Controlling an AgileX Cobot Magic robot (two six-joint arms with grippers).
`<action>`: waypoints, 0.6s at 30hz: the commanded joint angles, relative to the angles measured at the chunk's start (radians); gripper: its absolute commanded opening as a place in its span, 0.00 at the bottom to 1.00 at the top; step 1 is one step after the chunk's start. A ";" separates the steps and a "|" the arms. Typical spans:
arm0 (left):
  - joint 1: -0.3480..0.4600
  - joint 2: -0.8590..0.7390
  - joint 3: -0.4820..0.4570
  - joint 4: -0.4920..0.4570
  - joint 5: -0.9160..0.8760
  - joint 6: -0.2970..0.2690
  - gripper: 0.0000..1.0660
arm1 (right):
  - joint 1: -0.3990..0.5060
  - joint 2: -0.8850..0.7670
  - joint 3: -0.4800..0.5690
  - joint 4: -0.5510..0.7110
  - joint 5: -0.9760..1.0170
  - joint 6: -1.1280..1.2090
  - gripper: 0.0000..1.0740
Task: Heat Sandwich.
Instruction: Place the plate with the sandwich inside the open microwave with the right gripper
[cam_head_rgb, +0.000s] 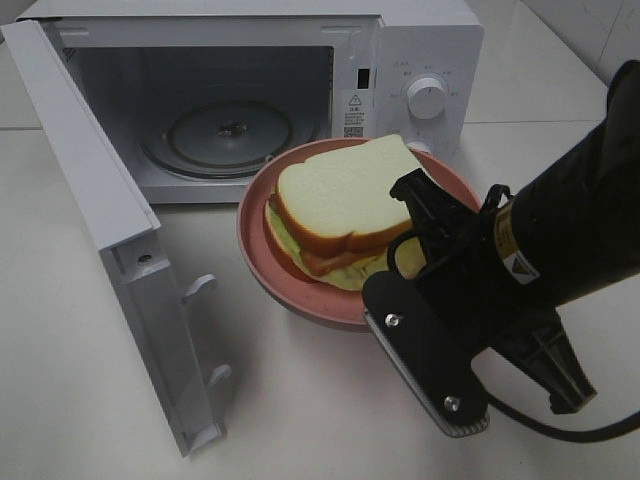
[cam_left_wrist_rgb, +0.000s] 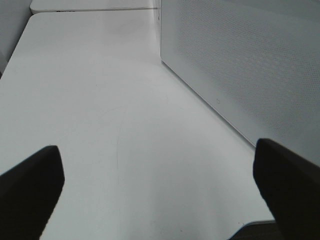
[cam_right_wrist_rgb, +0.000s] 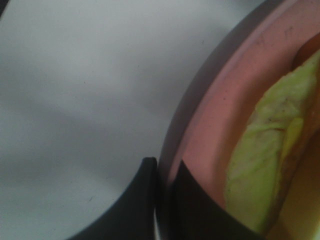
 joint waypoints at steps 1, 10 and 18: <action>-0.006 -0.023 0.001 -0.002 -0.014 -0.002 0.92 | -0.051 -0.008 0.003 0.063 -0.039 -0.153 0.00; -0.006 -0.023 0.001 -0.002 -0.014 -0.002 0.92 | -0.186 -0.008 0.000 0.256 -0.082 -0.473 0.00; -0.006 -0.023 0.001 -0.002 -0.014 -0.002 0.92 | -0.188 -0.005 0.000 0.318 -0.081 -0.517 0.00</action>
